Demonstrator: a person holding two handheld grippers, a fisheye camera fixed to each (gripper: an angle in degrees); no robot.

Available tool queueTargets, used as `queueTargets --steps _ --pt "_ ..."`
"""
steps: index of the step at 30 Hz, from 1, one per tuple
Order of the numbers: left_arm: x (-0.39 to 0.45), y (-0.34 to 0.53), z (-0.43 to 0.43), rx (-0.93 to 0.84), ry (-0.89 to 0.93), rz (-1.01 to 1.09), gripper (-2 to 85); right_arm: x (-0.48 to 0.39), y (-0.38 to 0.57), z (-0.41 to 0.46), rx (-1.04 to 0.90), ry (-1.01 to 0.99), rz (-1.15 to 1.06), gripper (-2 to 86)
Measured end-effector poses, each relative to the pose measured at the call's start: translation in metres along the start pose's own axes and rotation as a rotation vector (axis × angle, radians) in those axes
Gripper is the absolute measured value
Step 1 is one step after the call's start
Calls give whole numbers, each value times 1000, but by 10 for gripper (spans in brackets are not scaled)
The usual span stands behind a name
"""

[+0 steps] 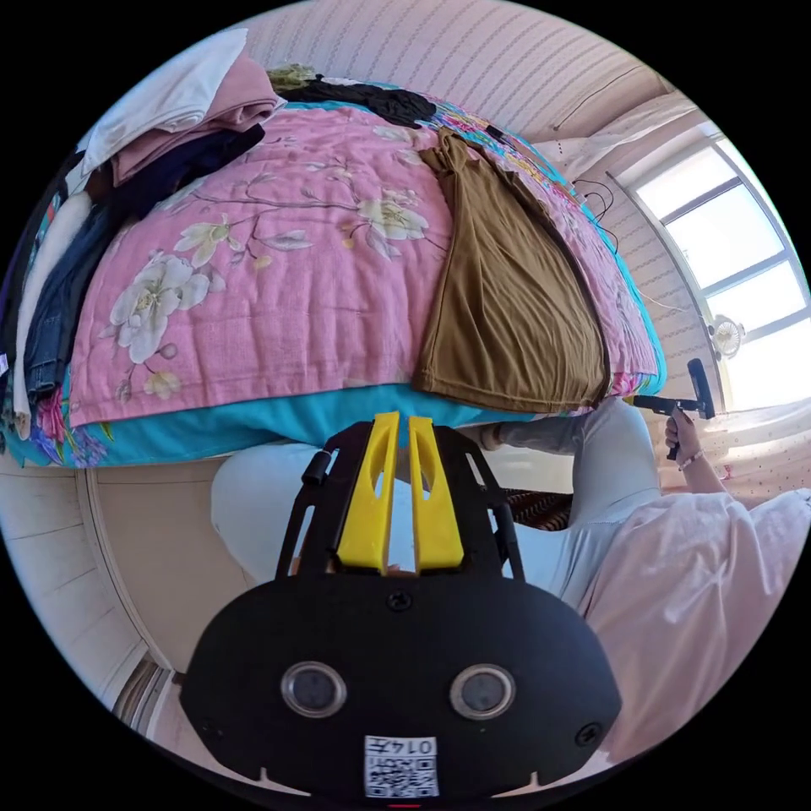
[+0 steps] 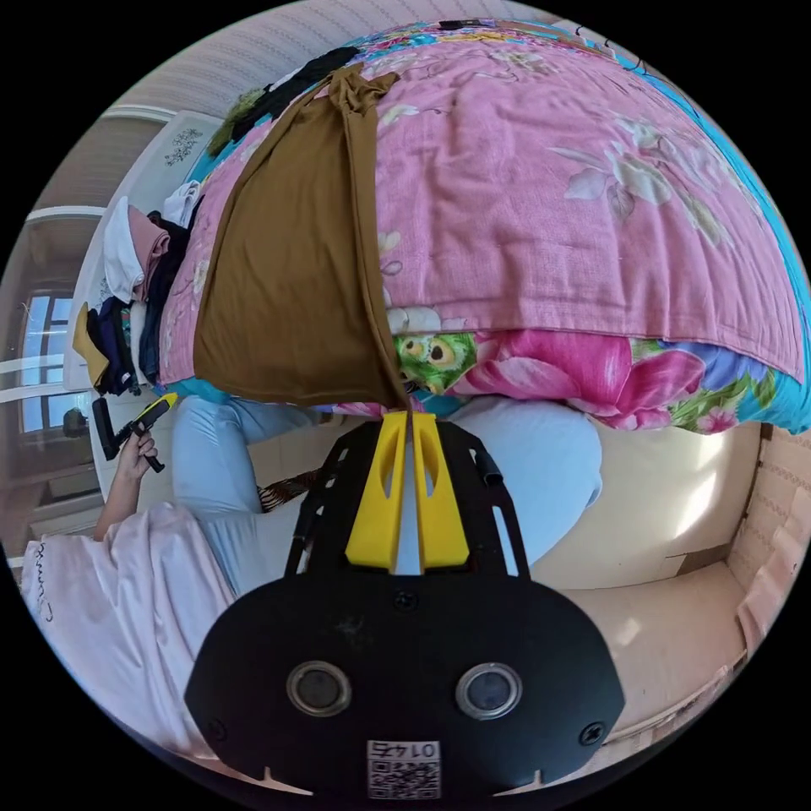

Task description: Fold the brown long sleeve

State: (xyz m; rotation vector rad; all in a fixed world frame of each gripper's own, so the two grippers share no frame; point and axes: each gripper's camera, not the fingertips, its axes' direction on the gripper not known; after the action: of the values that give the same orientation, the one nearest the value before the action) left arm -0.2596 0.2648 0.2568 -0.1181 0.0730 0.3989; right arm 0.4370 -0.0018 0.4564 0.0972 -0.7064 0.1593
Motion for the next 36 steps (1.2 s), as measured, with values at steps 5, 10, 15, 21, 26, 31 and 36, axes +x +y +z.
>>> queueTargets --steps 5,10,15,21,26,31,36 --pt "28 -38 22 1 -30 70 77 -20 -31 20 17 18 -61 71" --pt "50 -69 62 -114 -71 118 44 -30 -67 55 -85 105 -87 69" --pt "53 -63 56 -122 -189 161 -8 -23 -74 62 -133 145 -100 13" --pt "18 -30 49 -169 -170 42 -8 -8 -64 63 -133 169 -99 6" --pt "26 -41 39 -41 -76 60 20 -2 -66 63 -75 105 -60 15" --pt "40 -71 54 -45 -97 100 79 -5 -66 71 -72 115 -49 68" --pt "40 -80 69 -92 -127 114 19 -4 -79 90 -113 163 -33 56"
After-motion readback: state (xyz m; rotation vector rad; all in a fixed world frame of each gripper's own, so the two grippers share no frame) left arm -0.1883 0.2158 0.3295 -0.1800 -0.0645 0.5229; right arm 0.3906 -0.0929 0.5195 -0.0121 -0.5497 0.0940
